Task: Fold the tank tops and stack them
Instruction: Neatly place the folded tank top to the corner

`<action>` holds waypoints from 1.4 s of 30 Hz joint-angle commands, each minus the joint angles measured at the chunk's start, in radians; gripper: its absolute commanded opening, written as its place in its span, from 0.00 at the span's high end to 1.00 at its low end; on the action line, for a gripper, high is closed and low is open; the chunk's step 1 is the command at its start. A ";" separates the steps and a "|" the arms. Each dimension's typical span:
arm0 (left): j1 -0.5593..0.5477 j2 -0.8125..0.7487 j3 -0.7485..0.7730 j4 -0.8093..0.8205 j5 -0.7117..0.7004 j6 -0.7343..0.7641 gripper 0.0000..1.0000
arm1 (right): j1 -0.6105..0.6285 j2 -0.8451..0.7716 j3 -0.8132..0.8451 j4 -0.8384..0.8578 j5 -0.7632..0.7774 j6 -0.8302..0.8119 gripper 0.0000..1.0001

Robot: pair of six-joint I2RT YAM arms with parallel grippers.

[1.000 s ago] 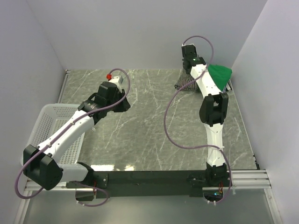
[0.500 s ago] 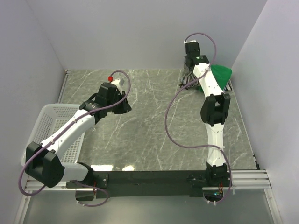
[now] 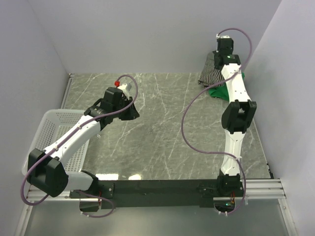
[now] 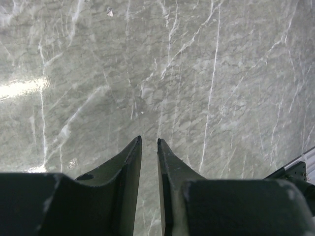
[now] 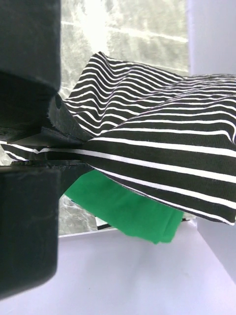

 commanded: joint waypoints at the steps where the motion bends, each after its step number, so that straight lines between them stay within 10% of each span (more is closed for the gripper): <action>1: 0.005 0.007 -0.001 0.037 0.029 0.016 0.75 | -0.030 -0.107 0.001 0.062 -0.087 0.061 1.00; 18: 0.003 0.018 -0.004 0.043 0.058 0.016 0.74 | -0.215 -0.056 -0.163 0.060 -0.172 0.309 0.99; 25: 0.005 0.019 -0.007 0.045 0.064 0.016 0.74 | -0.244 -0.051 -0.240 0.059 -0.126 0.404 0.54; 40: 0.005 -0.016 -0.003 0.042 0.057 0.014 0.73 | -0.178 -0.338 -0.510 0.160 -0.083 0.513 0.36; 42: 0.003 -0.034 0.004 0.031 0.023 0.020 0.73 | -0.120 -0.453 -0.685 0.232 -0.094 0.532 0.17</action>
